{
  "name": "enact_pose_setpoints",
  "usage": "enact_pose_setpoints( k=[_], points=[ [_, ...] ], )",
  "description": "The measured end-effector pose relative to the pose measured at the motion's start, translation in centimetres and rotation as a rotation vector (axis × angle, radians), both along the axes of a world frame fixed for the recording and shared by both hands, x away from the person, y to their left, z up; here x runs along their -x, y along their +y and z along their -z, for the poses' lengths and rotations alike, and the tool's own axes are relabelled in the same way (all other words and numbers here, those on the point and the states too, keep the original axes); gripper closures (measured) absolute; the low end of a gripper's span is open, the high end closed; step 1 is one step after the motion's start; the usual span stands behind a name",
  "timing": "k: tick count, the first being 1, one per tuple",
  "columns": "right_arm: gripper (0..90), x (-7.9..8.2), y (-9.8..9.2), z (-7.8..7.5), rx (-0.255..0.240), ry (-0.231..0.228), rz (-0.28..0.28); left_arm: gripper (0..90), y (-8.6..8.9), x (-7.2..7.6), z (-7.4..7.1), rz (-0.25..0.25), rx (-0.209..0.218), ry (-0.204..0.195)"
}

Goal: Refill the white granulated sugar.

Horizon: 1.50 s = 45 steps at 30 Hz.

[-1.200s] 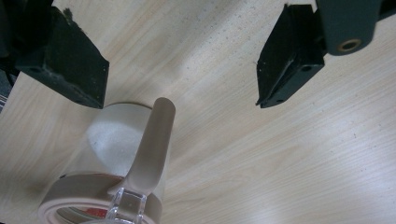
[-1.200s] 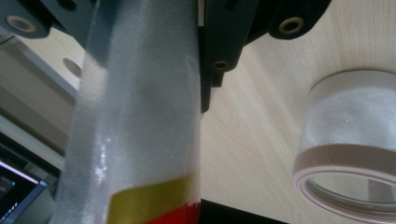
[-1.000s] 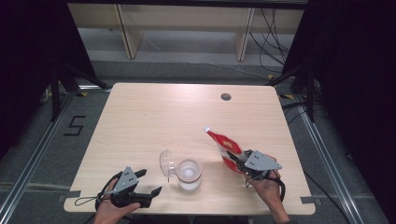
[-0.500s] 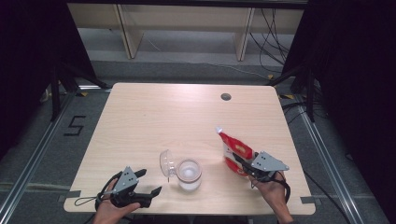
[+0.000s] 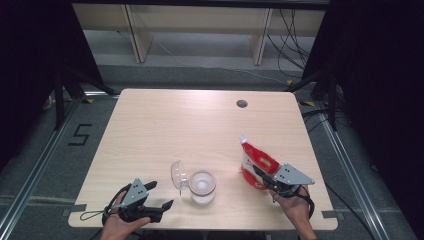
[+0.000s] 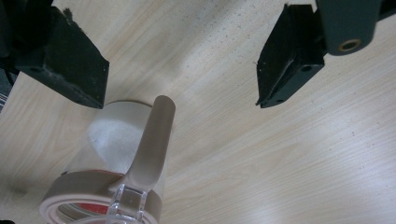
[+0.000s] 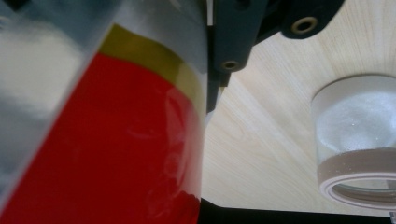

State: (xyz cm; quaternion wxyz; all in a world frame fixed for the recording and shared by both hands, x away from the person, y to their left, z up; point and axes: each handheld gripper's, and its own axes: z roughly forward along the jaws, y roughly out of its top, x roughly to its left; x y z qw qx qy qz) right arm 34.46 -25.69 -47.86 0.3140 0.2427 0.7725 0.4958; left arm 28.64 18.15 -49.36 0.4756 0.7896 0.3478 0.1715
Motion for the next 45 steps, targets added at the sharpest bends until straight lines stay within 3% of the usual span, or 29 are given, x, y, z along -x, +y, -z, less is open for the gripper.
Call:
enact_pose_setpoints(
  k=[1,3,5,9,11,17,18,19,20,21,24,25,27,37,38,43,45],
  points=[
    [69.5,0.2,-0.1,-0.1,-0.003,0.022,0.006,16.7,0.0,-0.1,0.0,0.007,-0.005,-0.005],
    [63.6,0.2,-0.3,-0.2,-0.020,0.006,0.012,16.7,0.1,-0.1,0.0,0.015,-0.014,-0.014],
    [56.0,0.6,-0.2,-0.3,-0.049,0.026,0.042,16.7,0.1,-0.1,0.0,0.015,-0.014,-0.014],
    [47.4,1.5,-0.2,-0.9,-0.091,0.037,0.047,16.7,0.1,-0.2,0.0,0.017,-0.005,-0.014],
    [44.4,2.0,-0.2,-1.3,-0.117,0.079,0.057,16.7,0.0,-0.1,0.1,0.000,0.012,-0.001],
    [39.3,3.4,-1.1,-1.6,-0.135,0.066,0.105,16.7,0.1,-0.2,0.0,-0.001,0.002,0.002],
    [38.5,3.7,-1.2,-1.6,-0.142,0.097,0.108,16.7,0.1,-0.2,0.0,-0.003,0.005,0.001],
    [37.6,3.7,-1.4,-1.6,-0.140,0.097,0.107,16.7,0.1,-0.2,0.0,-0.007,0.000,0.001],
    [36.8,4.1,-1.4,-1.5,-0.154,0.133,0.127,16.7,0.1,-0.2,0.0,-0.007,0.004,0.000],
    [35.6,4.0,-1.6,-1.5,-0.155,0.122,0.121,16.7,0.1,-0.2,0.0,-0.008,0.003,-0.001],
    [30.4,4.4,-1.7,-1.7,-0.180,0.156,0.132,16.7,0.0,-0.3,0.1,-0.001,0.007,0.004],
    [30.1,4.5,-1.7,-1.7,-0.187,0.149,0.130,16.7,0.0,-0.3,0.1,-0.003,0.009,0.005],
    [26.8,4.8,-1.7,-1.7,-0.193,0.179,0.160,16.7,0.0,-0.3,0.1,-0.002,0.009,0.004],
    [20.7,5.6,-2.1,-1.4,-0.174,0.185,0.169,16.7,0.0,-0.5,0.0,0.002,0.010,0.003],
    [19.5,5.7,-2.2,-1.3,-0.155,0.182,0.176,16.7,0.0,-0.4,0.0,-0.004,0.020,0.008],
    [15.6,6.2,-2.3,-0.9,-0.159,0.224,0.198,16.6,0.0,-0.4,0.0,-0.004,0.022,0.012],
    [15.6,6.2,-2.4,-0.9,-0.137,0.210,0.194,16.6,0.0,-0.4,0.0,-0.003,0.021,0.010]
  ],
)
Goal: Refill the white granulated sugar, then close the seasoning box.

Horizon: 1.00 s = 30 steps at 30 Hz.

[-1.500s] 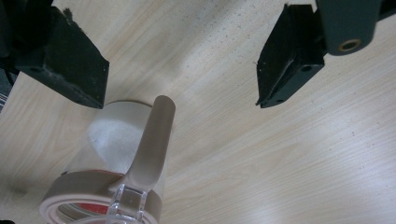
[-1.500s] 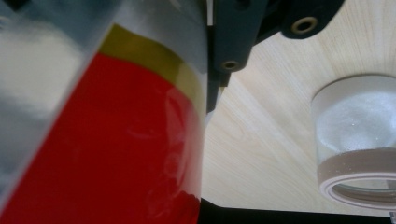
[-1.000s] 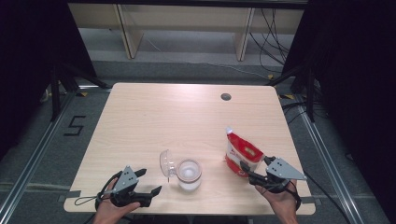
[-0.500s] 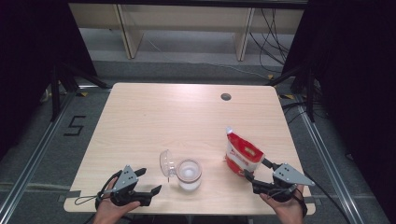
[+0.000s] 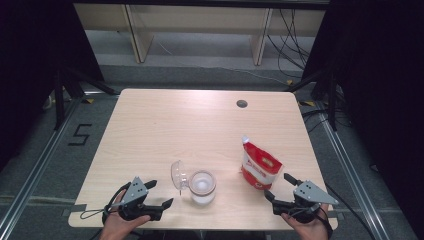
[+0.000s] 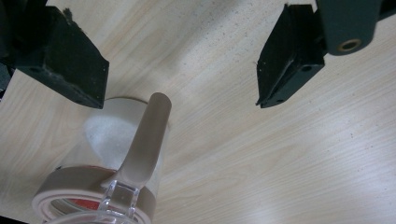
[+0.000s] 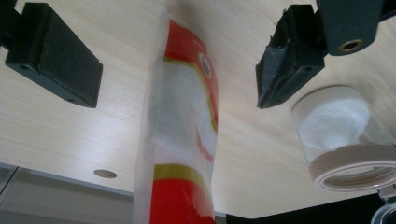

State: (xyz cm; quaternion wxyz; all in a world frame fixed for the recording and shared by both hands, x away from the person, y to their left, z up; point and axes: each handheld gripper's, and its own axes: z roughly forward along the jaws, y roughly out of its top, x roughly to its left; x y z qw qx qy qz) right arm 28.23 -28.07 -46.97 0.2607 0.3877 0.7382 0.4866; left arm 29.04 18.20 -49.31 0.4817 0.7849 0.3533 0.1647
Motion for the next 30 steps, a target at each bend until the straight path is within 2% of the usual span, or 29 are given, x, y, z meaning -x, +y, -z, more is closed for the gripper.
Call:
enact_pose_setpoints(
  k=[1,2,3,4,5,6,8,12,15,16,18,21,23,25,26,27,28,30],
  points=[
    [15.6,0.05,-0.07,0.05,0.018,-0.016,-0.002,16.6,0.03,0.00,-0.05,0.003,-0.002,0.004],
    [15.6,0.13,-0.01,0.13,0.011,0.002,-0.014,16.6,0.00,0.06,-0.06,-0.003,-0.003,0.000],
    [15.6,0.48,0.15,0.16,-0.004,0.029,0.013,16.7,0.00,0.04,-0.05,0.001,0.001,0.003],
    [15.6,0.31,-0.04,0.23,0.016,0.014,-0.011,16.6,-0.03,0.09,-0.06,-0.001,0.005,0.006],
    [15.6,0.58,0.03,0.26,0.009,0.037,0.011,16.6,-0.02,0.12,-0.09,-0.004,0.000,0.006],
    [15.6,0.48,-0.08,0.32,0.020,0.031,-0.007,16.6,-0.08,0.12,-0.09,-0.005,0.007,0.004],
    [15.7,0.46,-0.17,0.40,0.033,0.012,-0.007,16.6,-0.05,0.12,-0.13,-0.004,0.002,0.004],
    [15.8,0.67,-0.24,0.44,0.038,0.036,0.024,16.7,-0.01,0.11,-0.35,-0.008,0.007,0.007],
    [15.8,0.53,-0.25,0.58,0.068,0.037,0.005,16.7,-0.12,0.12,-0.41,0.002,0.008,0.005],
    [15.8,0.45,-0.21,0.64,0.076,0.022,-0.004,16.7,-0.12,0.19,-0.50,0.002,-0.002,0.003],
    [15.8,0.42,-0.08,0.68,0.066,0.029,-0.015,16.9,-0.27,0.21,-0.49,0.005,0.018,0.000],
    [15.8,0.48,-0.15,0.75,0.077,0.032,-0.009,17.3,-0.31,0.17,-0.60,0.010,0.015,0.002],
    [15.8,0.63,-0.22,0.67,0.080,0.037,-0.002,18.4,-0.34,0.22,-0.65,0.013,0.011,0.007],
    [15.9,0.57,-0.31,0.63,0.090,0.013,0.002,19.9,-0.29,0.29,-0.73,0.016,0.005,-0.002],
    [15.8,0.64,-0.28,0.63,0.087,0.030,0.007,21.3,-0.18,0.23,-0.78,0.025,-0.001,-0.010],
    [15.8,0.63,-0.29,0.62,0.089,0.028,0.008,22.9,-0.18,0.29,-0.74,0.014,0.018,0.002],
    [15.9,0.63,-0.28,0.62,0.089,0.027,0.009,25.2,-0.11,0.38,-0.83,0.004,0.016,0.006],
    [15.9,0.57,-0.25,0.64,0.097,0.017,0.006,31.4,-0.01,0.45,-0.89,-0.002,0.047,0.000]
  ],
)
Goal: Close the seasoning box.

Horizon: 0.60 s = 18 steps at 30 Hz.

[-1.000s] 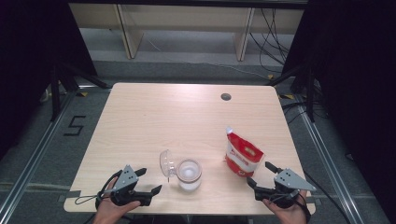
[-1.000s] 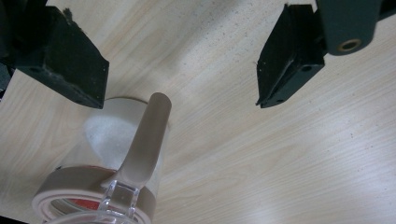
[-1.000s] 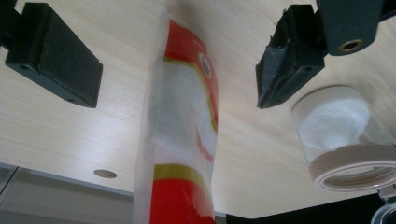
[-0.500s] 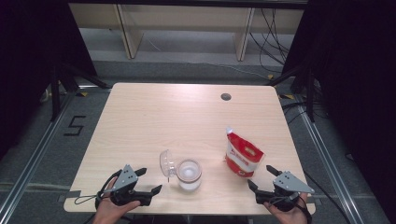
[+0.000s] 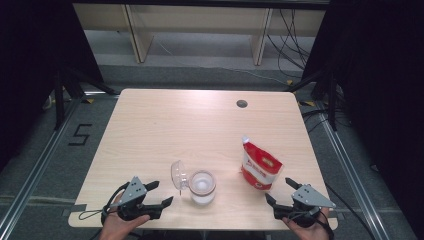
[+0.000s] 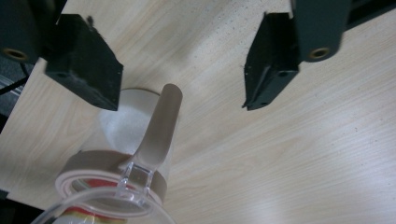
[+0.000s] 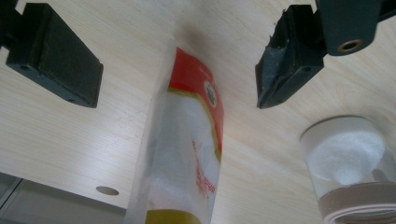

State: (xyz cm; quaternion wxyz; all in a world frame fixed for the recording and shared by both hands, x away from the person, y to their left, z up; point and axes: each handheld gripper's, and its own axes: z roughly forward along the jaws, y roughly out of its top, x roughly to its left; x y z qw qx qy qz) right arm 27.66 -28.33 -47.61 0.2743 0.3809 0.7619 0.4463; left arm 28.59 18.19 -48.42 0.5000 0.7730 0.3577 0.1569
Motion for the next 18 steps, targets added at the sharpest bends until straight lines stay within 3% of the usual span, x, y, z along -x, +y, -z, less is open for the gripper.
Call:
enact_pose_setpoints(
  k=[2,3,5,8,9,11,14,16,18],
  points=[
    [16.0,0.1,0.2,0.0,-0.014,0.024,-0.008,40.2,0.1,0.1,-0.1,0.008,-0.006,-0.014],
    [16.0,0.0,0.2,0.0,-0.006,0.013,-0.009,44.6,0.2,0.2,-0.3,0.001,-0.021,-0.025],
    [16.1,0.1,0.2,0.0,-0.013,0.020,-0.006,56.1,0.4,0.3,-0.4,0.004,-0.018,-0.045],
    [16.0,0.0,0.0,0.0,-0.009,-0.010,-0.004,69.5,0.4,0.5,-0.5,-0.005,-0.004,-0.057],
    [16.1,0.2,0.1,0.0,-0.033,0.022,-0.005,73.9,0.4,0.6,-0.6,-0.006,-0.004,-0.067],
    [16.1,0.3,0.2,-0.1,-0.039,0.022,-0.007,81.6,0.4,0.8,-0.9,-0.004,-0.014,-0.080],
    [16.0,0.3,0.1,0.0,-0.027,0.020,-0.005,89.2,0.3,0.9,-1.2,0.002,-0.027,-0.089],
    [16.0,0.3,0.1,0.0,-0.033,0.020,-0.006,89.5,0.0,1.1,-1.2,0.004,-0.007,-0.077],
    [16.0,0.6,0.2,-0.1,-0.040,0.033,0.016,89.6,-0.2,1.2,-1.3,0.015,-0.019,-0.078]
  ],
)
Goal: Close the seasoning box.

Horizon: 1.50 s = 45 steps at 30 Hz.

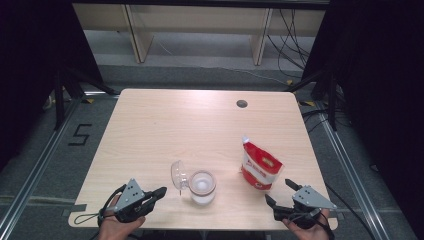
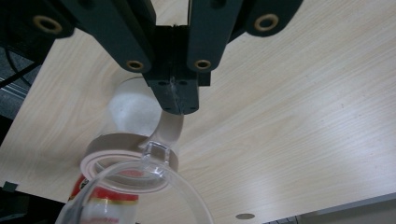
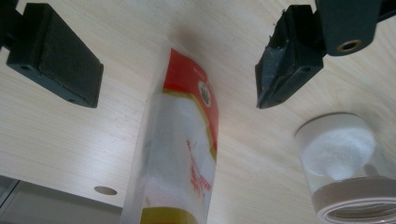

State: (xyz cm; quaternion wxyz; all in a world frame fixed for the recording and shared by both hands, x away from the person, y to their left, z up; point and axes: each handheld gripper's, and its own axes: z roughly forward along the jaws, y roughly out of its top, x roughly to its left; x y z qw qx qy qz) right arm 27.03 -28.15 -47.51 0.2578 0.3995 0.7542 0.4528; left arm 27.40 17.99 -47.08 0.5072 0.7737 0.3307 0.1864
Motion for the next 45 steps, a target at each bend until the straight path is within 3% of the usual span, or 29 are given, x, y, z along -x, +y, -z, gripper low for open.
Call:
enact_pose_setpoints(
  k=[8,15,16,17,21,22,23,27,31,32,34,36,37,45],
  points=[
    [16.1,-0.2,-0.2,0.1,0.010,-0.020,-0.022,89.7,-0.9,-0.4,-0.5,0.004,0.002,0.008],
    [16.7,-0.2,-0.2,0.2,0.007,-0.009,-0.011,89.6,-1.1,-0.9,-1.0,0.003,0.015,0.010],
    [16.7,0.1,0.0,0.2,-0.008,0.014,0.007,89.7,-1.1,-0.9,-1.1,0.010,0.000,0.000],
    [16.6,0.1,-0.1,0.1,-0.001,0.011,0.007,89.6,-1.3,-0.9,-1.1,0.003,0.018,0.009],
    [16.9,0.1,-0.1,0.1,0.002,0.011,0.005,89.7,-1.5,-1.0,-1.3,0.008,-0.007,0.002],
    [16.9,-0.1,-0.3,0.1,0.024,-0.019,-0.006,89.6,-1.6,-1.0,-1.3,0.008,-0.001,0.004],
    [17.0,0.1,-0.1,0.2,0.001,0.014,0.008,89.6,-1.7,-1.0,-1.4,0.003,0.006,0.005],
    [16.9,0.0,-0.1,0.2,0.010,0.011,0.003,89.6,-1.8,-1.2,-1.7,0.015,0.011,-0.016],
    [17.1,-0.2,-0.2,0.2,0.015,-0.002,-0.026,89.6,-2.0,-1.2,-2.0,0.007,0.018,-0.009],
    [17.1,-0.2,-0.2,0.2,0.017,-0.004,-0.025,89.6,-2.0,-1.3,-2.1,0.013,0.004,-0.021],
    [17.1,-0.2,-0.2,0.2,0.021,-0.005,-0.021,89.6,-2.2,-1.2,-2.1,0.015,0.019,-0.013],
    [17.2,-0.2,-0.2,0.2,0.022,-0.005,-0.021,89.6,-2.2,-1.2,-2.2,0.018,0.006,-0.021],
    [17.3,-0.2,-0.2,0.2,0.023,-0.005,-0.021,89.6,-2.4,-1.1,-2.1,0.013,0.022,-0.011],
    [17.4,-0.2,-0.1,0.2,0.021,-0.007,-0.025,89.6,-2.7,-1.2,-2.4,0.026,0.013,-0.017]
  ],
)
